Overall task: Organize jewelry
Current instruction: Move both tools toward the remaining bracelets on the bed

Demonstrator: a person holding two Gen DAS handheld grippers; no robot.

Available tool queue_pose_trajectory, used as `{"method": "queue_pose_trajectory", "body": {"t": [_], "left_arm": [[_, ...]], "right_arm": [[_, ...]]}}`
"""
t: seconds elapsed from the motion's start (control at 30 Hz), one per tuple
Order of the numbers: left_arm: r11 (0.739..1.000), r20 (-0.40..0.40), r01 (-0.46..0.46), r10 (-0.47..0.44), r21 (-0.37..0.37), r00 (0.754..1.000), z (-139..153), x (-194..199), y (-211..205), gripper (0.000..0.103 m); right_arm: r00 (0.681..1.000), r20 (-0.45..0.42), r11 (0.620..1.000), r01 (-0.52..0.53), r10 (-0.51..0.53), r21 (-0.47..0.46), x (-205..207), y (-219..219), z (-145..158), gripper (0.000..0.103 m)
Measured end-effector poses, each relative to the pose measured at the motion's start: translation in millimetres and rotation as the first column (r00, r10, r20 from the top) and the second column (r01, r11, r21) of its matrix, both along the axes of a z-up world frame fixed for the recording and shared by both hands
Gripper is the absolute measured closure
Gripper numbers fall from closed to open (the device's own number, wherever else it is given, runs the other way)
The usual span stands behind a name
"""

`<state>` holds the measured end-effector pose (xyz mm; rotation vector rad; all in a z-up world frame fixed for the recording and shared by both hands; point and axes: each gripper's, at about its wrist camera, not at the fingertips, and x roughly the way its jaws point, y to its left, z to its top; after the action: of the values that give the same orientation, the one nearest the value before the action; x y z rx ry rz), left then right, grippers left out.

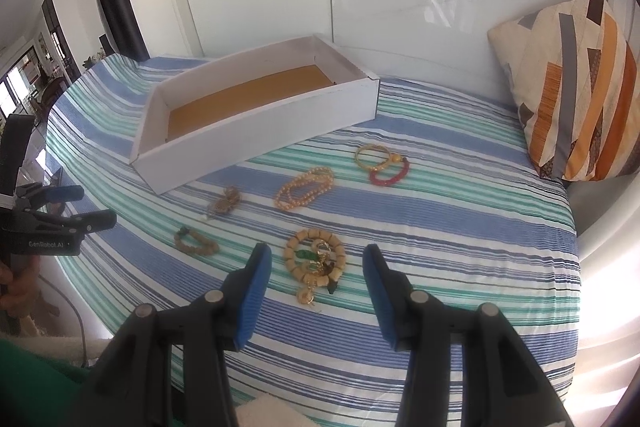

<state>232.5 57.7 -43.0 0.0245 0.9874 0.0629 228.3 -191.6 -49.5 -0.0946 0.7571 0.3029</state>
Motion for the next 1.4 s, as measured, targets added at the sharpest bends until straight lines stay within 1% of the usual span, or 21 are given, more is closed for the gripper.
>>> {"method": "queue_pose_trajectory", "body": {"t": [0.5, 0.8, 1.03, 1.1, 1.2, 1.4], "left_arm": [[0.997, -0.040, -0.074, 0.073, -0.025, 0.997, -13.5, 6.1, 28.8, 0.008], [0.997, -0.076, -0.061, 0.058, -0.040, 0.995, -23.5, 7.0, 23.3, 0.008], [0.996, -0.107, -0.069, 0.062, -0.060, 0.992, -33.1, 11.6, 22.6, 0.008], [0.995, -0.111, -0.080, 0.073, -0.060, 0.991, -35.2, 12.1, 26.3, 0.008], [0.993, -0.115, -0.102, 0.095, -0.057, 0.989, -38.3, 11.7, 33.9, 0.008], [0.987, -0.146, -0.145, 0.135, -0.062, 0.980, -49.2, 13.3, 49.3, 0.008]], "right_arm": [[1.000, 0.000, 1.000, 0.013, -0.013, 0.005, 5.7, -3.6, -2.7, 0.055], [1.000, -0.005, 1.000, 0.026, -0.025, 0.012, 8.5, -8.7, -4.5, 0.055], [0.999, -0.039, 0.998, 0.038, -0.036, 0.044, 15.0, -14.5, -11.5, 0.056], [0.997, -0.063, 0.997, 0.042, -0.038, 0.063, 19.4, -17.5, -14.9, 0.061], [0.995, -0.093, 0.995, 0.051, -0.043, 0.082, 25.4, -21.5, -19.4, 0.062], [0.994, -0.104, 0.996, 0.044, -0.036, 0.079, 29.6, -19.7, -22.6, 0.063]]}}
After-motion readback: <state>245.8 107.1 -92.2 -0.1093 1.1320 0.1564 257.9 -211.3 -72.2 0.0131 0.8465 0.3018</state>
